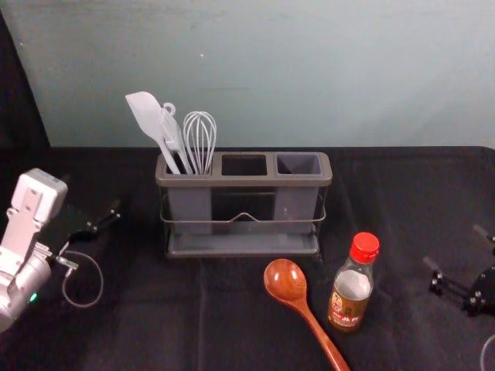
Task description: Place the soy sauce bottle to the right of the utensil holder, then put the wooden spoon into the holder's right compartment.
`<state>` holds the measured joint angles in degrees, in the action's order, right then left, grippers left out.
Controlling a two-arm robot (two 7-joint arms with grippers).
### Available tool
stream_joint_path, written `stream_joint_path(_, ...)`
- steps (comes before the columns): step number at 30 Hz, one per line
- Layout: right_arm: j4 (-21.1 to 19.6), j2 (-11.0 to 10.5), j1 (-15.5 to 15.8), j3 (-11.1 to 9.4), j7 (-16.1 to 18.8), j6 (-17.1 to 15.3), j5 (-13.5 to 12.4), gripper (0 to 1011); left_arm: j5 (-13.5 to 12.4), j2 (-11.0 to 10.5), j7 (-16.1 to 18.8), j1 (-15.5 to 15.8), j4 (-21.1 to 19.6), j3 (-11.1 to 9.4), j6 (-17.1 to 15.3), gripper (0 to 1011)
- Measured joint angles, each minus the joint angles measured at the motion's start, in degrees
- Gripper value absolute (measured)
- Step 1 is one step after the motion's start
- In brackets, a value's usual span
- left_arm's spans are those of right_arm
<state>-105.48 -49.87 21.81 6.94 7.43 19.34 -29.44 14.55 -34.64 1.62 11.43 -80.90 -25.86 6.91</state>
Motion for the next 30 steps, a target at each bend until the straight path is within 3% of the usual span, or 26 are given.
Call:
stream_joint_path(6,-2.72,-0.92,2.94,-0.8,5.59,1.22,-4.58,1003,0.0,0.0,0.0,0.0,0.0,0.0,0.0,1012)
stream_joint_path(8,-2.95,-0.92,3.0,-0.68,6.2,1.24,-5.0,1002,0.0,0.0,0.0,0.0,0.0,0.0,0.0,1011)
stream_joint_path(11,-3.69,-0.58,2.5,0.7,8.93,0.92,-5.79,1002,0.0,0.0,0.0,0.0,0.0,0.0,0.0,1012)
stream_joint_path(17,-3.6,1.05,-0.3,3.24,10.93,-0.85,-5.06,1002,0.0,0.0,0.0,0.0,0.0,0.0,0.0,1012)
stream_joint_path(23,-1.67,4.21,-6.09,6.28,12.3,-4.22,-3.24,1002,0.0,0.0,0.0,0.0,0.0,0.0,0.0,1011)
stream_joint_path(30,0.69,7.56,-10.82,8.05,12.63,-6.95,-1.6,1003,0.0,0.0,0.0,0.0,0.0,0.0,0.0,1011)
